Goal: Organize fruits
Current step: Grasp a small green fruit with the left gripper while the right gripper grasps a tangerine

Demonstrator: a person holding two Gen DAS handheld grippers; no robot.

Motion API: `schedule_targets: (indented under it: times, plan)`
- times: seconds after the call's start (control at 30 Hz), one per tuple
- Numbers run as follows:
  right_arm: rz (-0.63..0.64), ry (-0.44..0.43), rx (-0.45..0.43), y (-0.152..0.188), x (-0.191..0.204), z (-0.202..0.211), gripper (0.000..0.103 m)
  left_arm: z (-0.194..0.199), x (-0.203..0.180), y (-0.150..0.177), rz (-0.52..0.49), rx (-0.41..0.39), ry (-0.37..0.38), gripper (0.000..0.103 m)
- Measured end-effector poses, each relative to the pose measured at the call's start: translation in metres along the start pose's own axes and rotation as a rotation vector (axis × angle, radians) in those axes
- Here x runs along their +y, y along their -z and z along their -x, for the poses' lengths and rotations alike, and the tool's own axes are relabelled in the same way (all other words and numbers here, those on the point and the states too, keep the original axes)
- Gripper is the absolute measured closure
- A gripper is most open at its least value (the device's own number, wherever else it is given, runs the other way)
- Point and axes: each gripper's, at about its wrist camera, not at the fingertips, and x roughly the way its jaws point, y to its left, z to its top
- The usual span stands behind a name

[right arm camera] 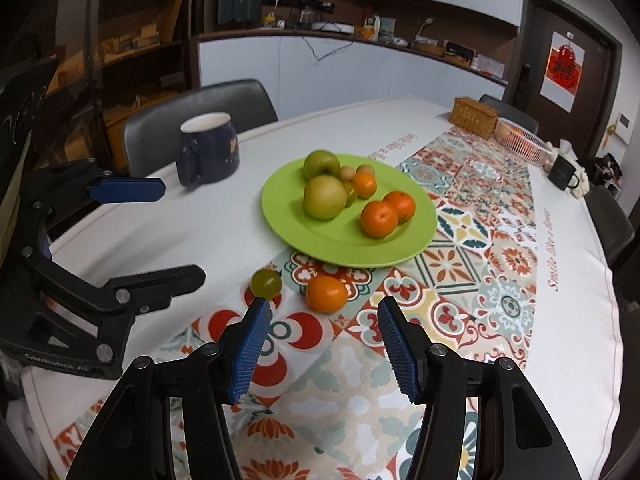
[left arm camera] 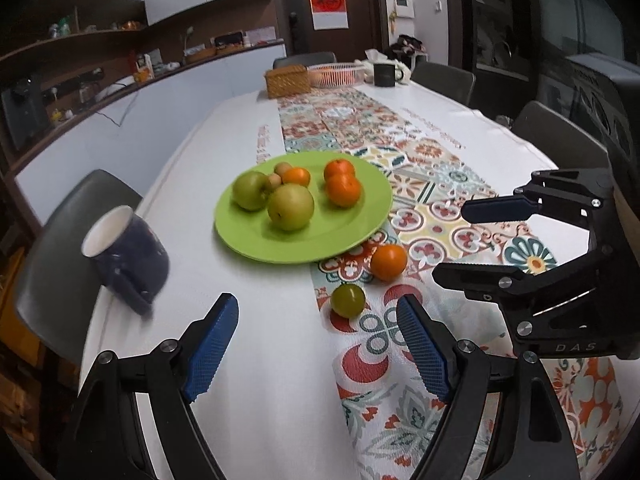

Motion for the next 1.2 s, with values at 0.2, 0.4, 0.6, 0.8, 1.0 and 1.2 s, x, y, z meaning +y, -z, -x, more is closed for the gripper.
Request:
schedule_targets:
  times: [0.2, 0.4, 0.6, 0.8, 1.0, 1.2]
  plan:
    - [-0.009, -0.021, 0.053, 0.004, -0.007, -0.028, 0.046, -0.032, 0.001, 0.006, -0.007, 0.046, 0.031, 0.024]
    - [-0.003, -0.036, 0.08, 0.005, -0.01, -0.052, 0.047, -0.055, 0.002, 0.009, -0.011, 0.073, 0.051, 0.031]
    - [-0.017, -0.052, 0.083, 0.002, -0.016, -0.068, 0.052, -0.069, 0.005, 0.007, 0.009, 0.087, 0.084, 0.038]
    - [-0.031, -0.08, 0.084, -0.002, -0.02, -0.079, 0.056, -0.077, 0.005, 0.005, 0.024, 0.099, 0.118, 0.049]
    - [-0.045, -0.114, 0.095, -0.004, -0.02, -0.086, 0.067, -0.082, 0.005, 0.006, 0.042, 0.113, 0.142, 0.067]
    - [-0.063, -0.104, 0.088, 0.001, -0.019, -0.082, 0.067, -0.081, 0.005, 0.006, 0.065, 0.123, 0.142, 0.075]
